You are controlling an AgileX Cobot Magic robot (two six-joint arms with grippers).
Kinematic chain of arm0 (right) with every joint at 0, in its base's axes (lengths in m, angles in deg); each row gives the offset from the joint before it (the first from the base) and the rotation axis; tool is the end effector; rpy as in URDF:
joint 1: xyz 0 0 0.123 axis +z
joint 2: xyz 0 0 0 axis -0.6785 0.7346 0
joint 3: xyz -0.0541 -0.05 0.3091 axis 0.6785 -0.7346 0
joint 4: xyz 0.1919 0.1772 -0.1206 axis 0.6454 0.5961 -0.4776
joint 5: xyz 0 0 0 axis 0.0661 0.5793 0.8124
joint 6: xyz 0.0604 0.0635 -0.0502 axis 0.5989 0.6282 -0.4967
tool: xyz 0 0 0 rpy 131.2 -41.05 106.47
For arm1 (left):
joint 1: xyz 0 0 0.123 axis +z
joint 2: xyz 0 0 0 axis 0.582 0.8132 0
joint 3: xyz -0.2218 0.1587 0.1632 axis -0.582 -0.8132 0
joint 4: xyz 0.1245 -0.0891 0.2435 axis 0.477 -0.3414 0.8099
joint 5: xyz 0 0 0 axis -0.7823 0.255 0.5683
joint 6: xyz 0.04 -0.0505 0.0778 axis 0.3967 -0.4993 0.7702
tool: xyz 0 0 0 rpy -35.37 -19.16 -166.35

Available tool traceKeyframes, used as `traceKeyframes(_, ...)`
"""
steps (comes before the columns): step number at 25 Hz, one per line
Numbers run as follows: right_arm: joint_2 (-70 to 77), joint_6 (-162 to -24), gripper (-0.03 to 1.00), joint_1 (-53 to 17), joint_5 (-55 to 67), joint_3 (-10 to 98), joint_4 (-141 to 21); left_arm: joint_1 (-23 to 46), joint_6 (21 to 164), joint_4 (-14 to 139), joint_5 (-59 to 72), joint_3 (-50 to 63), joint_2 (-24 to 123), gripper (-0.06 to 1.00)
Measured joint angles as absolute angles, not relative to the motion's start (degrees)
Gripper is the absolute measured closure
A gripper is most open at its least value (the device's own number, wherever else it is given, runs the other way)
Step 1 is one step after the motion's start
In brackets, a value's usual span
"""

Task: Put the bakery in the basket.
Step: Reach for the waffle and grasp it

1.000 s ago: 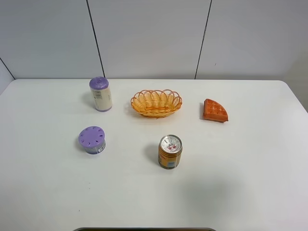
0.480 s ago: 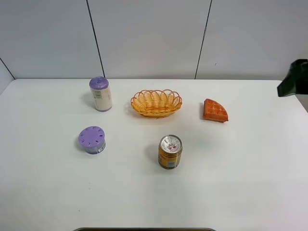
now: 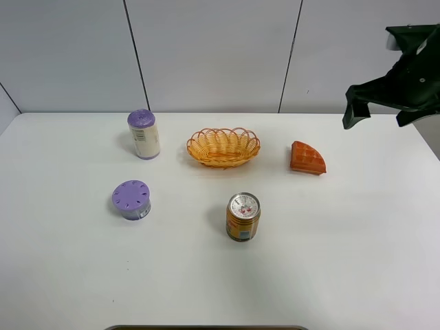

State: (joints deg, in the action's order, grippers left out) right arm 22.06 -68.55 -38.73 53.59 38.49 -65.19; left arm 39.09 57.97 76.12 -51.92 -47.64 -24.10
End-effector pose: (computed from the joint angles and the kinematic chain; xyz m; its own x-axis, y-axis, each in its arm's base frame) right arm 0.3673 0.0292 0.3010 -0.9345 -0.0207 -0.3552 -0.0408 0.9980 0.0491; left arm 0.0078 0.0011 0.2694 -0.5261 -0.0284 -0.8499 -0.0652 0.9978 0.0071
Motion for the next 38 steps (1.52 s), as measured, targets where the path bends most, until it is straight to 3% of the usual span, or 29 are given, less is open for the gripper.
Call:
traceKeyframes(16,41.81,-74.39,-0.02,-38.73,41.16,42.41,-56.51,39.09,57.97,76.12,-51.92,-47.64,-24.10,-0.05)
traceKeyframes(38,54.91,-74.14,-0.02,-37.09,41.19,51.86,-55.23,39.09,57.97,76.12,-51.92,-47.64,-24.10,-0.05)
